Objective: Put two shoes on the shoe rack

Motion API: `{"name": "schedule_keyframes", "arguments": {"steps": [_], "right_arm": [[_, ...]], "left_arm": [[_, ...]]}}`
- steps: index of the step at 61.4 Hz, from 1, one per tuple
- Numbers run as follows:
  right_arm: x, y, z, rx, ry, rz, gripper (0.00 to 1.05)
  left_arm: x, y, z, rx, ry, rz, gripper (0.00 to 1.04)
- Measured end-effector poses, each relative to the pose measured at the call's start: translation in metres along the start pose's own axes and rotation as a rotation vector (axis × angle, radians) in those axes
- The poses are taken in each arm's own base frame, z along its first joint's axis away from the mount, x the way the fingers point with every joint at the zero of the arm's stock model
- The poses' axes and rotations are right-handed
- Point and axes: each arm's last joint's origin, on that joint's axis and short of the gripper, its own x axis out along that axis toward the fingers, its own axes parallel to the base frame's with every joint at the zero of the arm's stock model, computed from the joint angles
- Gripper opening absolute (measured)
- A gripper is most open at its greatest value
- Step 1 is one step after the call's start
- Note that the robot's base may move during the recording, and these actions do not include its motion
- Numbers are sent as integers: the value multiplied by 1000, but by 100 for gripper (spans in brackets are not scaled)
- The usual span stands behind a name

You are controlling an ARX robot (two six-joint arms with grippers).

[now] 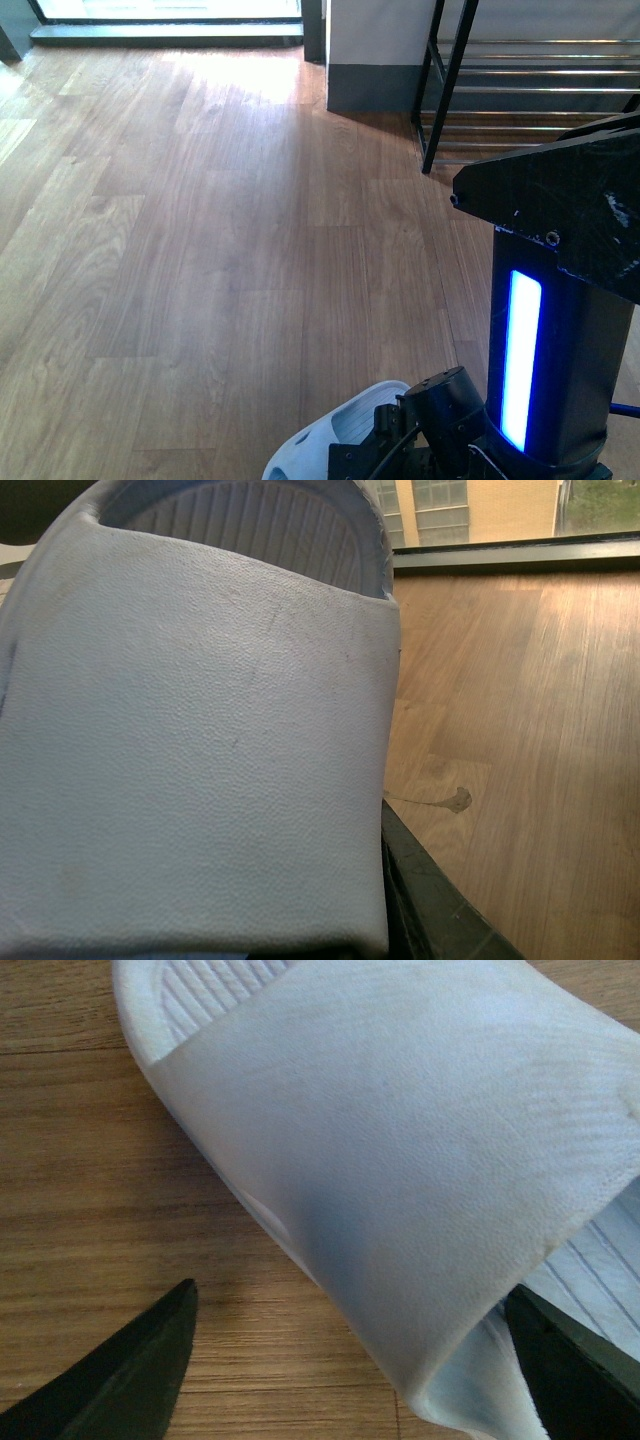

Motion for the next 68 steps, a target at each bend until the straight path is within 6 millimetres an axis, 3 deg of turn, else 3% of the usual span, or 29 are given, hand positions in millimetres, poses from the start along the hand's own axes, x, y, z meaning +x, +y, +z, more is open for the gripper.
{"name": "schedule_keyframes", "arguments": {"steps": [32,39,60,65,68], "right_arm": [[0,-2,4,25,8,-76,19],[0,0,4,42,-1,-115,2],[0,1,-1,89,-50,-329,2],[-9,-15,-5,118,-80,-255,2],[-29,-32,-8,163,-98,-211,2]], "left_arm": [[0,0,0,0,0,0,2],[0,0,0,0,0,0,2],[0,0,0,0,0,0,2],[0,0,0,0,0,0,2],[0,0,0,0,0,0,2]]}}
